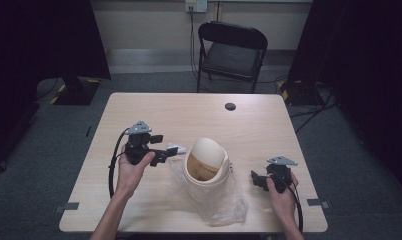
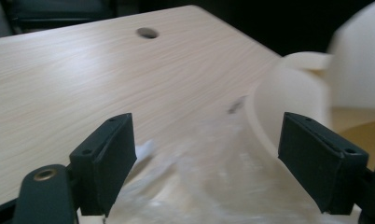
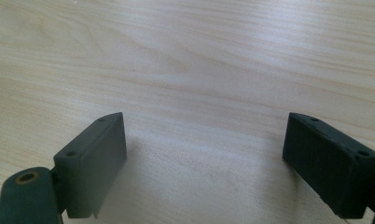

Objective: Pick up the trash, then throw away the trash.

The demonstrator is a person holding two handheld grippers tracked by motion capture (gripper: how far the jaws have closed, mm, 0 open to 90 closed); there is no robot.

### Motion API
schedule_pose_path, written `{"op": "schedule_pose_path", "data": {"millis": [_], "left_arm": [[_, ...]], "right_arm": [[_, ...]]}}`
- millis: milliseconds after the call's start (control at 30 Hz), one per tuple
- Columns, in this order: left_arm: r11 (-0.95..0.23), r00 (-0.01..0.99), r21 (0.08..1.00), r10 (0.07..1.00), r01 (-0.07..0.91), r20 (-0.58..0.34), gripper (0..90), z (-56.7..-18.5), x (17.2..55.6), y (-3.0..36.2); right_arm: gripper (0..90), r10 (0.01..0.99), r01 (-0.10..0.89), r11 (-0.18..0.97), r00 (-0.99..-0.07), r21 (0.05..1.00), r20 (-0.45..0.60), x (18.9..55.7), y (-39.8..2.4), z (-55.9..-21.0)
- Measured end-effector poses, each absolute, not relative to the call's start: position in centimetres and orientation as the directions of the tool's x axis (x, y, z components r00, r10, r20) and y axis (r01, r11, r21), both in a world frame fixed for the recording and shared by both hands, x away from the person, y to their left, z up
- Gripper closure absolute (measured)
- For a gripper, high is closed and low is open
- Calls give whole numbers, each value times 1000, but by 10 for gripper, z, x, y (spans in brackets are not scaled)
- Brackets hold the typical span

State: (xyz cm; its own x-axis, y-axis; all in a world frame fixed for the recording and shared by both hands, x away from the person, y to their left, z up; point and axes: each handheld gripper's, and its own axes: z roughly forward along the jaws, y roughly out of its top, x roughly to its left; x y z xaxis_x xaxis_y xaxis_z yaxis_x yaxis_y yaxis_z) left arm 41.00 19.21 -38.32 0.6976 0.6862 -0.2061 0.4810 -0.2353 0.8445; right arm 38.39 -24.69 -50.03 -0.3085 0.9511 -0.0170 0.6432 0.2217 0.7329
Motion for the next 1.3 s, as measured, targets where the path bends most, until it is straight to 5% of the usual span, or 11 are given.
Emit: {"op": "schedule_pose_path", "data": {"millis": [267, 667, 1000, 1300], "left_arm": [[-209, 621, 782, 736, 587, -270, 235, -424, 447, 210], [-249, 585, 738, 776, 628, -235, 264, -454, 478, 204], [-347, 608, 682, 773, 645, -182, 401, -473, 497, 190], [-384, 637, 659, 747, 646, -190, 436, -479, 505, 175]], "right_arm": [[125, 951, 643, 222, -309, 733, -17, 384, -247, -500], [125, 951, 643, 222, -309, 733, -17, 384, -247, -500], [125, 951, 643, 222, -309, 733, -17, 384, -247, -500], [125, 951, 643, 222, -309, 733, -17, 384, -247, -500]]}}
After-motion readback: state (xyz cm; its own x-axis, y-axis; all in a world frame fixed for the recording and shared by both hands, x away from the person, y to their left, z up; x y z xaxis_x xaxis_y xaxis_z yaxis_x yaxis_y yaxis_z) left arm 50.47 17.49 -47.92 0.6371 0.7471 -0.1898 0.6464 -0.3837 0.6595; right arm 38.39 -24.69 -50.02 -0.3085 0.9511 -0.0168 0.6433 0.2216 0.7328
